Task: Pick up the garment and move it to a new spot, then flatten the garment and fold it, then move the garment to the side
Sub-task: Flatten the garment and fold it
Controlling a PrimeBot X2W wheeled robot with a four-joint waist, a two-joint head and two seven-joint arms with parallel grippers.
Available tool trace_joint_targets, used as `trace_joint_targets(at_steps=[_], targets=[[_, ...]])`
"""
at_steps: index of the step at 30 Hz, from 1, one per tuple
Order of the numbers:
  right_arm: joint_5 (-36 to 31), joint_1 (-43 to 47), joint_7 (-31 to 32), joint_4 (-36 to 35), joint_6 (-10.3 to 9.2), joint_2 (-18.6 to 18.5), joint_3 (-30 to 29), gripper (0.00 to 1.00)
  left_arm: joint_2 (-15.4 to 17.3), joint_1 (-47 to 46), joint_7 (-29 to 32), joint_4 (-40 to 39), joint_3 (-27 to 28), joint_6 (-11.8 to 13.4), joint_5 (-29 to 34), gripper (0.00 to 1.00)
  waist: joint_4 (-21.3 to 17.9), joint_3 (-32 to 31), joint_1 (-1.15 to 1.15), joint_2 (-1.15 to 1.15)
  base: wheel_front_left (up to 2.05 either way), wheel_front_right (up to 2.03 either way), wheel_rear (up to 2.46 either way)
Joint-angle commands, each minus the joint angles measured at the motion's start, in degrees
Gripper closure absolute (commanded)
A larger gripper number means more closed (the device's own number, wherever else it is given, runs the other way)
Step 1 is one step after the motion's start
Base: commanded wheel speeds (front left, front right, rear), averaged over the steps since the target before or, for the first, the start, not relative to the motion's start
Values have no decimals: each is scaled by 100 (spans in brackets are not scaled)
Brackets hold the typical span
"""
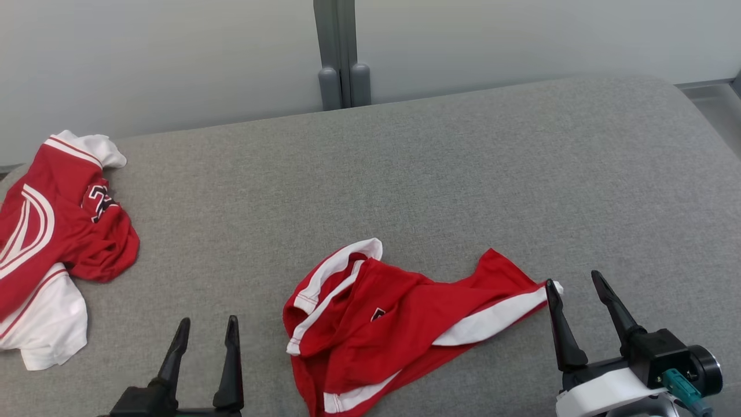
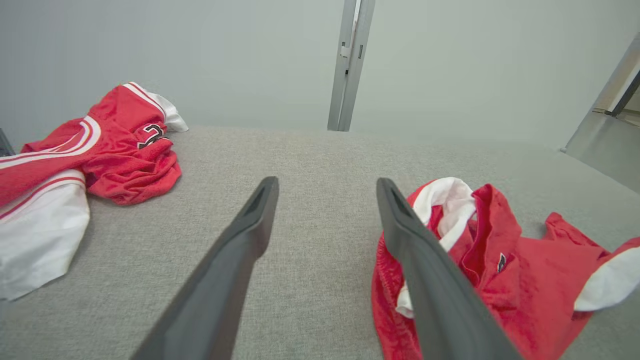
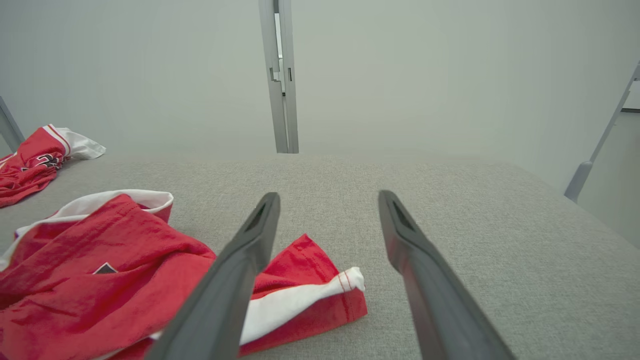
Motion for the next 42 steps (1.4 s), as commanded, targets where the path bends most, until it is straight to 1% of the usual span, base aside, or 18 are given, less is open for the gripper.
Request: trace_joint_targets(at_steps=[1, 6, 12, 19, 23, 31, 38, 40, 42], targets=[[-46, -11, -17, -15, -10, -9, 6, 0, -73, 141, -17, -26, 144, -62, 205, 0, 27, -72, 0, 0, 0, 0, 0], [-76, 27, -17, 73, -9, -7, 76, 0, -373, 332, -18, 39, 671, -246, 788, 0, 79, -164, 0, 0, 0, 0, 0], [-36, 115, -17, 239, -9, -8, 163, 0, -538, 435, -18, 218, 1036, -520, 988, 0, 139, -232, 0, 0, 0, 0, 0], [36, 169, -17, 324, -9, -9, 140, 0, -582, 498, -18, 342, 1160, -742, 1058, 0, 99, -280, 0, 0, 0, 0, 0], [30, 175, -17, 342, -9, -8, 136, 0, -589, 514, -18, 366, 1204, -792, 1030, 0, 58, -292, 0, 0, 0, 0, 0], [49, 131, -17, 359, -9, -8, 139, 0, -591, 470, -19, 386, 1155, -812, 941, 0, 29, -282, 0, 0, 0, 0, 0], [66, 89, -17, 362, -9, -8, 126, 0, -591, 444, -19, 372, 1114, -795, 965, 0, 44, -272, 0, 0, 0, 0, 0], [83, 51, -17, 429, -10, -15, 15, 0, -591, 441, -19, 366, 1074, -760, 922, 0, 43, -271, 0, 0, 0, 0, 0], [-67, -75, -17, 429, -9, -6, -30, 0, -589, 394, -19, 335, 1037, -725, 845, 0, 45, -269, 0, 0, 0, 0, 0]])
